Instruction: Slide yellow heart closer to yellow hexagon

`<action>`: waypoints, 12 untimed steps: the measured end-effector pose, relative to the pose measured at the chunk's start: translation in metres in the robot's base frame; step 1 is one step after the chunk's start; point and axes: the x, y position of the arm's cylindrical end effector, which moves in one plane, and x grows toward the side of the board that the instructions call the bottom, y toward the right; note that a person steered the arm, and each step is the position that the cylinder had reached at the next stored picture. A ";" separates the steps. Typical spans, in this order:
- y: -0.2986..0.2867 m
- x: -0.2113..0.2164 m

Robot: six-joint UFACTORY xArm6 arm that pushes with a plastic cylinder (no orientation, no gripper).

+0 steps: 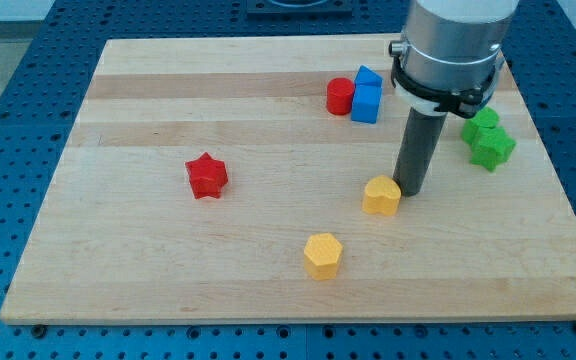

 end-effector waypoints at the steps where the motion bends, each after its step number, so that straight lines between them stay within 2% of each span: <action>1: -0.004 0.000; 7: -0.020 -0.009; 12: -0.026 0.081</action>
